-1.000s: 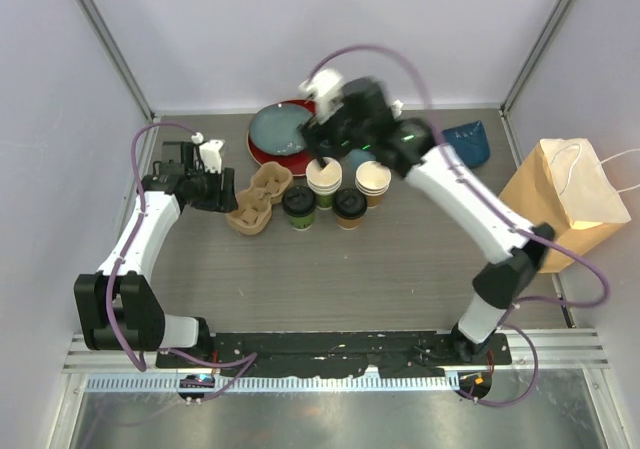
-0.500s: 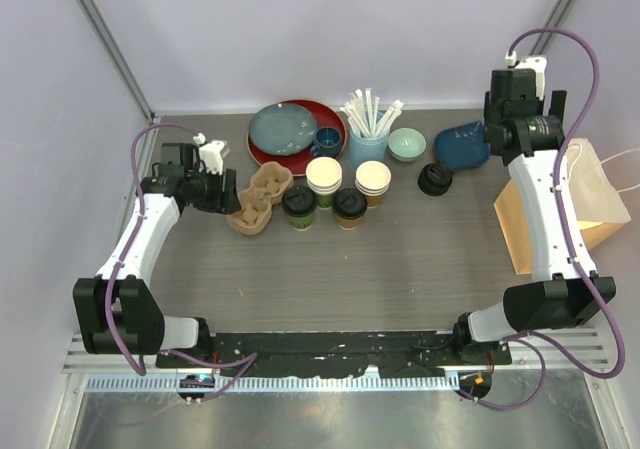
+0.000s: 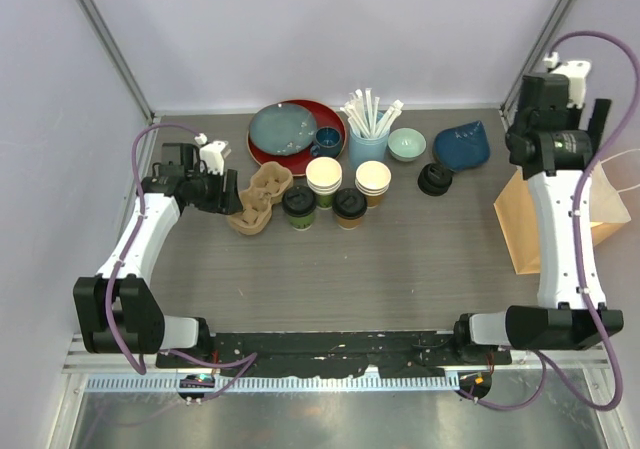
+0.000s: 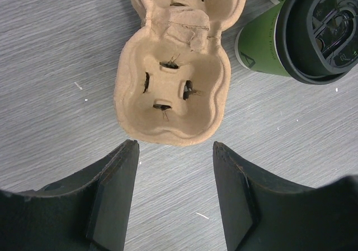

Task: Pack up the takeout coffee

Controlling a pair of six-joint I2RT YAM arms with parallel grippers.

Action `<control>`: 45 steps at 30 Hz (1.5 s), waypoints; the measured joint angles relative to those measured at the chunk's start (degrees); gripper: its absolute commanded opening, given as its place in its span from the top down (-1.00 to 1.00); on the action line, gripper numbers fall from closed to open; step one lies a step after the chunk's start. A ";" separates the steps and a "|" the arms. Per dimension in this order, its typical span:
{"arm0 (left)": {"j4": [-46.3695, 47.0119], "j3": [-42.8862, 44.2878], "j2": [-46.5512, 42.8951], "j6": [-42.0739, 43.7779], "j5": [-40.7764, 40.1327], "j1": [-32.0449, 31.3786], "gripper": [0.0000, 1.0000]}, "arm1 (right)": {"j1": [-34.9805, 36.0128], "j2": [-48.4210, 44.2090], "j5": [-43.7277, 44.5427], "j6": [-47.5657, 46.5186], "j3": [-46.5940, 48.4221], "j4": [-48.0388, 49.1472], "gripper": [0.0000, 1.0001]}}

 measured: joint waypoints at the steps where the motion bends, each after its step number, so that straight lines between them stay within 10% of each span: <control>1: -0.02 0.00 0.00 0.00 -0.04 0.00 -0.19 | -1.51 -1.11 -0.31 0.07 -0.46 0.28 -0.89; 14: -0.92 0.00 0.00 -0.04 -1.68 0.00 -0.19 | -14.23 -5.11 -16.63 2.84 -9.09 1.77 -0.69; 19: -1.27 0.00 -0.17 0.00 -2.14 0.00 -0.19 | -15.23 -4.17 -20.11 3.50 -11.65 1.88 0.72; 21: -1.27 0.00 -0.31 0.04 -2.14 0.00 -0.19 | -15.28 -3.85 -21.33 3.65 -11.65 1.97 0.94; 45: -1.20 -0.50 -1.36 1.44 -1.77 0.15 -0.19 | -11.06 -10.32 -63.65 3.50 17.84 -2.75 0.98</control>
